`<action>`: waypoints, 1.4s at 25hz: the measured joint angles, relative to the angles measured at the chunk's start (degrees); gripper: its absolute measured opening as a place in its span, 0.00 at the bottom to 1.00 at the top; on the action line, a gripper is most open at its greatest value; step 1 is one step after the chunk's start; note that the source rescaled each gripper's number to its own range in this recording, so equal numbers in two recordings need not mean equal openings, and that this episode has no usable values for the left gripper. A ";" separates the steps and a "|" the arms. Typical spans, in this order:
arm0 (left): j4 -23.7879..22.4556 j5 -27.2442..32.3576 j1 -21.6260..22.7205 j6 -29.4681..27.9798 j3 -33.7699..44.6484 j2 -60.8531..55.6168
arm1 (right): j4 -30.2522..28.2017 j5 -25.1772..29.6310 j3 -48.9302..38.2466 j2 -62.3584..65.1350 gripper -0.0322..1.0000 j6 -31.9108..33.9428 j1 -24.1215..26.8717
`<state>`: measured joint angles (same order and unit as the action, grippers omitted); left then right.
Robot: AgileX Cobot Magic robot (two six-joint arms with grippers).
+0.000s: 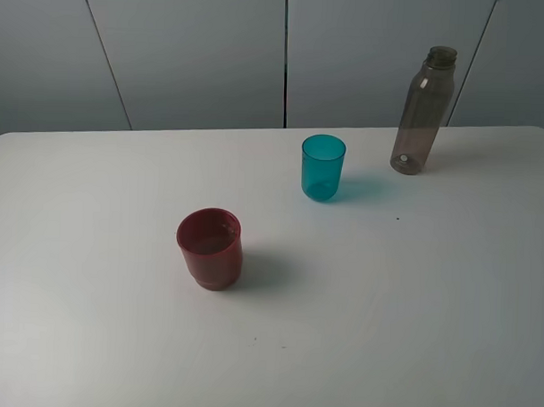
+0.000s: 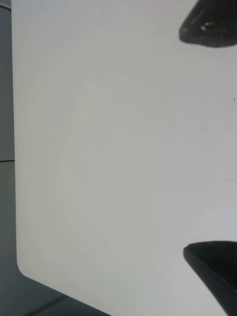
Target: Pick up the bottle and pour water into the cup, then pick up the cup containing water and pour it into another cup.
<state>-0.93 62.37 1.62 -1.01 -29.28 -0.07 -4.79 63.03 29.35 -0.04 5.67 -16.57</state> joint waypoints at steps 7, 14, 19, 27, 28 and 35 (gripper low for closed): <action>0.00 0.00 0.00 0.00 0.00 0.00 | 0.00 0.00 0.00 0.09 0.99 -0.32 7.24; 0.00 0.00 0.00 -0.10 0.00 0.00 | 0.00 -0.14 0.00 0.09 0.99 -0.32 7.34; 0.00 0.00 0.00 -0.10 0.00 0.00 | 0.00 -0.14 0.00 0.09 0.99 -0.32 7.34; 0.00 0.00 0.00 -0.10 0.00 0.00 | 0.00 -0.14 0.00 0.09 0.99 -0.32 7.34; 0.00 0.00 0.00 -0.10 0.00 0.00 | 0.00 -0.14 0.00 0.09 0.99 -0.32 7.34; 0.00 0.00 0.00 -0.10 0.00 0.00 | 0.00 -0.14 0.00 0.09 0.99 -0.32 7.34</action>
<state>-0.93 62.37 1.62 -1.12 -29.28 -0.07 -4.79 62.89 29.35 0.05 5.35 -9.23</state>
